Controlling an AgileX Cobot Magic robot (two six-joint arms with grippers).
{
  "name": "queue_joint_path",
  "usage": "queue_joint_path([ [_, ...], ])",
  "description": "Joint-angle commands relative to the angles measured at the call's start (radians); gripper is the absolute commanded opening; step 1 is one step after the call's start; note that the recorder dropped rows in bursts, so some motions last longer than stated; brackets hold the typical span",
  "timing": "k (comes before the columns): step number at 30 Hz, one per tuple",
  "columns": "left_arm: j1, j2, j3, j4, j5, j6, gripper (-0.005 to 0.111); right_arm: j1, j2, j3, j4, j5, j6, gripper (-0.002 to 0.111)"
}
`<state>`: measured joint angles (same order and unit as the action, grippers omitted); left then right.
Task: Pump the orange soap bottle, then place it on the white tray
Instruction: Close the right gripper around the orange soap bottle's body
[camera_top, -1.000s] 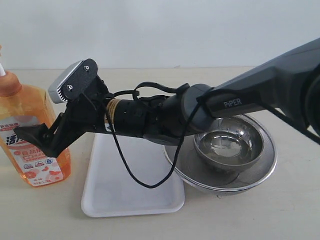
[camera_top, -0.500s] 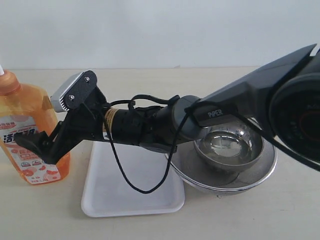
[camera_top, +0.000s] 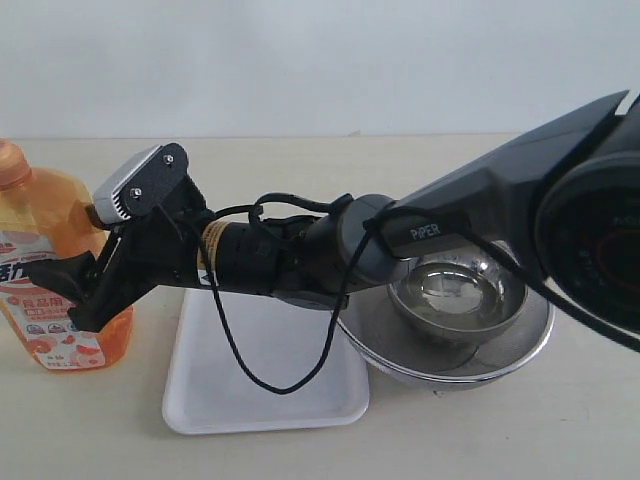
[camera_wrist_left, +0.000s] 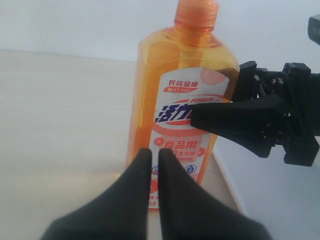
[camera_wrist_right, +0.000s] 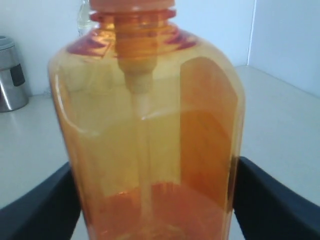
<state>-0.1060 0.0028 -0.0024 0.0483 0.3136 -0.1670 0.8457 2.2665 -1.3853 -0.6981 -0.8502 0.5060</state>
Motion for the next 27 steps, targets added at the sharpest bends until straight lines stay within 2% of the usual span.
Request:
queue_joint_path([
  [1, 0.004, -0.003, 0.002, -0.007, 0.001, 0.004, 0.005, 0.003, -0.001, -0.004, 0.001, 0.011, 0.03, 0.0],
  [4, 0.004, -0.003, 0.002, -0.007, 0.001, 0.004, 0.005, 0.003, -0.011, -0.004, 0.001, 0.029, 0.03, 0.0],
  [14, 0.004, -0.003, 0.002, -0.007, 0.001, 0.004, 0.005, 0.003, -0.083, 0.002, 0.0, 0.283, -0.019, 0.0],
  [27, 0.004, -0.003, 0.002, -0.007, 0.001, 0.004, 0.005, 0.001, -0.147, 0.108, -0.046, 0.277, -0.026, 0.0],
])
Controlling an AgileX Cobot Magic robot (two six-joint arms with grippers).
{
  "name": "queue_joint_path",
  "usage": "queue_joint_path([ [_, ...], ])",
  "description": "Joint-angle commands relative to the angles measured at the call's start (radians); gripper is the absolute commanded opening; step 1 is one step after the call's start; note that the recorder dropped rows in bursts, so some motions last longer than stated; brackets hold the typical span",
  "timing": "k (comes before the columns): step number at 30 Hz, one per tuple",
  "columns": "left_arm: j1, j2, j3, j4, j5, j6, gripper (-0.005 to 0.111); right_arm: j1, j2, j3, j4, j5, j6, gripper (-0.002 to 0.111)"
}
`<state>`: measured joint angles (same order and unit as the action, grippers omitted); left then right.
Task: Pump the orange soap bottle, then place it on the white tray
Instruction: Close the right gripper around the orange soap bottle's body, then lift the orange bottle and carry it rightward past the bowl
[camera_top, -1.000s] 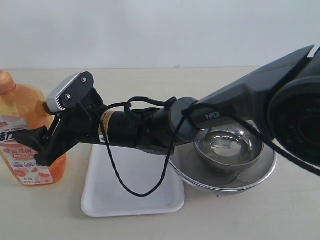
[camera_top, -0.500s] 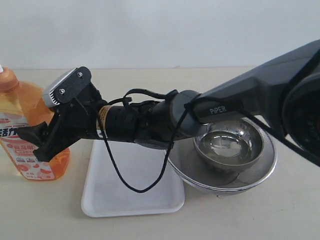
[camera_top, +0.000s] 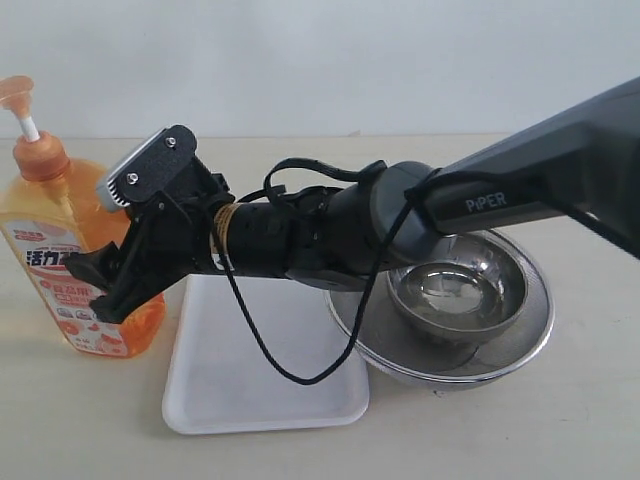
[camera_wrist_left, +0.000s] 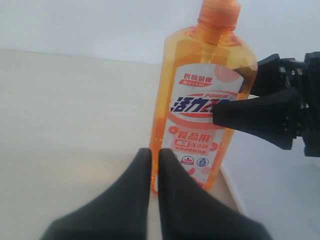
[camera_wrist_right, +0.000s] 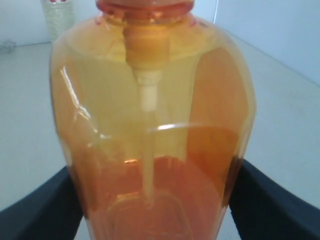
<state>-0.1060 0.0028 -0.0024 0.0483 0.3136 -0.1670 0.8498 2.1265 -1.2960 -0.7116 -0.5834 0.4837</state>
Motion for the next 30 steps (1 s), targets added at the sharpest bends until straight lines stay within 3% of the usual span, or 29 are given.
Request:
queue_joint_path([
  [1, 0.004, -0.003, 0.002, -0.007, 0.001, 0.004, 0.005, -0.003, -0.007, 0.019, -0.033, 0.005, -0.006, 0.0],
  [4, 0.004, -0.003, 0.002, -0.007, 0.001, 0.004, 0.005, -0.003, -0.007, 0.019, -0.033, -0.014, -0.033, 0.002],
  [6, 0.004, -0.003, 0.002, -0.007, 0.001, 0.004, 0.005, -0.003, -0.007, 0.019, -0.033, -0.019, -0.056, 0.02],
  [7, 0.004, -0.003, 0.002, -0.007, 0.001, 0.004, 0.005, -0.003, -0.007, 0.019, -0.033, -0.019, -0.056, 0.043],
  [8, 0.004, -0.003, 0.002, -0.007, 0.001, 0.004, 0.005, -0.003, -0.007, 0.019, -0.033, -0.022, -0.056, 0.056],
  [9, 0.004, -0.003, 0.002, -0.007, 0.001, 0.004, 0.005, -0.003, -0.004, 0.017, -0.03, -0.042, -0.054, 0.081],
  [10, 0.004, -0.003, 0.002, -0.007, 0.001, 0.004, 0.005, -0.003, -0.001, 0.017, -0.016, -0.062, -0.054, 0.09],
  [22, 0.004, -0.003, 0.002, -0.007, 0.001, 0.004, 0.005, -0.003, 0.057, 0.017, 0.169, -0.175, -0.135, 0.086],
  [30, 0.004, -0.003, 0.002, -0.007, 0.001, 0.004, 0.005, -0.003, 0.085, 0.017, 0.178, -0.288, -0.176, 0.086],
])
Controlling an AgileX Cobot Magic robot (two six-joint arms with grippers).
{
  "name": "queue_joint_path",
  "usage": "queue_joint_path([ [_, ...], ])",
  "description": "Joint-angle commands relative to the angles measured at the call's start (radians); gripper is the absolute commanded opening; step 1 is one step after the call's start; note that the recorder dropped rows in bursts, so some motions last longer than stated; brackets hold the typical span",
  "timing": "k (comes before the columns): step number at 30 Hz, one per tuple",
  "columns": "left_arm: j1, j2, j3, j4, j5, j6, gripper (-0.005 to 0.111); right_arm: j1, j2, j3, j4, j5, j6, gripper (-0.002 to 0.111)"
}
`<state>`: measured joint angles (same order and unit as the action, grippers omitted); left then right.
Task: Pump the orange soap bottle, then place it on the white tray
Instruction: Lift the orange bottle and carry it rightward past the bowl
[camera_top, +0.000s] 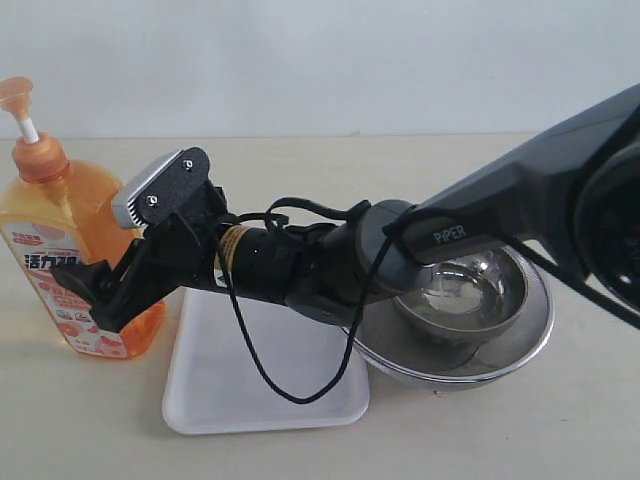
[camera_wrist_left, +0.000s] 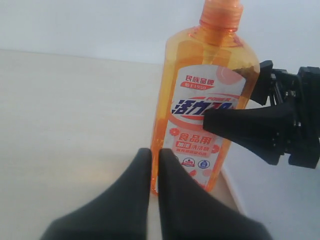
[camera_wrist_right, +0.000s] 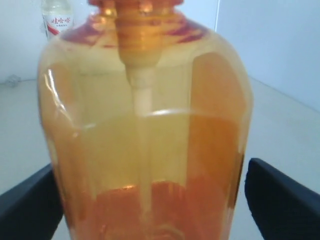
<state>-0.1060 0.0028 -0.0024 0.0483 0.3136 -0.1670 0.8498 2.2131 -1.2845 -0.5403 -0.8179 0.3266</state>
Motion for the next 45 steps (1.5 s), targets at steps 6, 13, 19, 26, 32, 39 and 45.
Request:
queue_joint_path([
  [6, 0.004, -0.003, 0.002, -0.007, 0.001, 0.004, 0.005, -0.003, -0.001, 0.006, 0.007, -0.053, -0.021, 0.086],
  [13, 0.004, -0.003, 0.002, -0.007, 0.001, 0.004, 0.005, -0.003, 0.019, -0.04, 0.005, -0.059, 0.013, 0.086],
  [19, 0.004, -0.003, 0.002, -0.007, 0.001, 0.004, 0.005, -0.003, 0.032, -0.057, -0.012, -0.069, 0.026, 0.086],
  [26, 0.004, -0.003, 0.002, -0.007, 0.001, 0.004, 0.005, -0.003, 0.032, -0.057, -0.033, -0.089, 0.037, 0.086],
  [32, 0.004, -0.003, 0.002, -0.007, 0.001, 0.004, 0.005, -0.001, 0.032, -0.057, -0.032, -0.091, 0.037, 0.086],
  [39, 0.004, -0.003, 0.002, -0.007, 0.001, 0.004, 0.005, -0.001, 0.032, -0.057, -0.035, -0.091, 0.042, 0.086],
  [45, 0.004, -0.003, 0.002, -0.007, 0.001, 0.004, 0.005, -0.001, 0.032, -0.057, -0.035, -0.089, 0.064, 0.086],
])
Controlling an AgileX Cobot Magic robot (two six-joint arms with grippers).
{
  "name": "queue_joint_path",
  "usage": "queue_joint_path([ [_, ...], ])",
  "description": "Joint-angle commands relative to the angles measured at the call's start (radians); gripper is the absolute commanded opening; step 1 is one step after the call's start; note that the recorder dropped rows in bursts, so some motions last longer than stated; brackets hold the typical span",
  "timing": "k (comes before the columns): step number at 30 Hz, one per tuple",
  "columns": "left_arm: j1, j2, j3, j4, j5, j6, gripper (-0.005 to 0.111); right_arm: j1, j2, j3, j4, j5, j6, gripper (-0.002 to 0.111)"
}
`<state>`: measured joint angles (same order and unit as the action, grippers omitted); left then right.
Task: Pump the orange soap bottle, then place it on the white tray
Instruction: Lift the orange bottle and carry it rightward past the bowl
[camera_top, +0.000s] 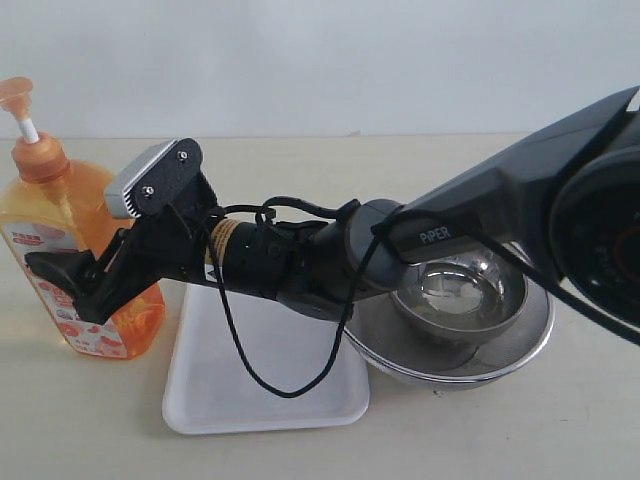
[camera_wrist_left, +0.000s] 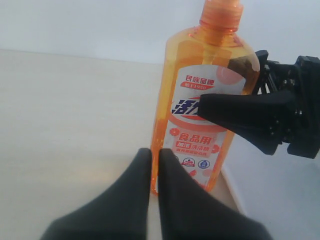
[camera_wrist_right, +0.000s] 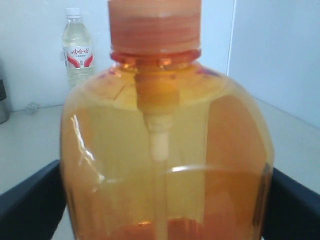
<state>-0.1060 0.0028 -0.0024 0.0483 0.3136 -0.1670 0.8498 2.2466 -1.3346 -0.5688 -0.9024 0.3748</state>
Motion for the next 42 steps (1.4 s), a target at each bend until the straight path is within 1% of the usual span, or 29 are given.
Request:
queue_joint_path([
  [1, 0.004, -0.003, 0.002, -0.007, 0.001, 0.004, 0.005, -0.001, -0.001, -0.007, -0.012, -0.002, 0.021, 0.086],
  [2, 0.004, -0.003, 0.002, -0.007, 0.001, 0.004, 0.005, -0.001, -0.001, -0.007, -0.012, -0.002, 0.023, 0.084],
  [4, 0.004, -0.003, 0.002, -0.007, 0.001, 0.004, 0.005, -0.001, -0.001, -0.007, -0.032, -0.007, 0.026, 0.068],
  [5, 0.004, -0.003, 0.002, -0.007, 0.001, 0.004, 0.005, -0.001, -0.001, -0.007, -0.04, 0.005, 0.026, 0.051],
  [6, 0.004, -0.003, 0.002, -0.007, 0.001, 0.004, 0.005, -0.001, -0.001, -0.007, -0.04, 0.011, 0.026, 0.039],
  [7, 0.004, -0.003, 0.002, -0.007, 0.001, 0.004, 0.005, -0.001, -0.001, -0.007, -0.028, 0.011, 0.026, 0.017],
  [8, 0.004, -0.003, 0.002, -0.007, 0.001, 0.004, 0.005, -0.001, -0.001, -0.007, -0.016, 0.011, 0.028, 0.0],
  [13, 0.004, -0.003, 0.002, -0.007, 0.001, 0.004, 0.005, -0.001, -0.035, -0.007, 0.012, -0.004, 0.031, 0.0],
  [18, 0.004, -0.003, 0.002, -0.007, 0.001, 0.004, 0.005, -0.001, -0.154, -0.007, 0.009, 0.088, 0.031, 0.0],
  [28, 0.004, -0.003, 0.002, -0.007, 0.001, 0.004, 0.005, -0.003, -0.288, 0.003, 0.009, 0.104, 0.019, 0.0],
  [33, 0.004, -0.003, 0.002, -0.007, 0.001, 0.004, 0.005, -0.003, -0.391, 0.091, 0.122, 0.105, -0.112, 0.0],
  [36, 0.004, -0.003, 0.002, -0.007, 0.001, 0.004, 0.005, -0.016, -0.459, 0.156, 0.143, 0.105, -0.145, 0.0],
  [42, 0.004, -0.003, 0.002, -0.007, 0.001, 0.004, 0.005, -0.105, -0.591, 0.286, 0.194, 0.072, -0.139, 0.0],
])
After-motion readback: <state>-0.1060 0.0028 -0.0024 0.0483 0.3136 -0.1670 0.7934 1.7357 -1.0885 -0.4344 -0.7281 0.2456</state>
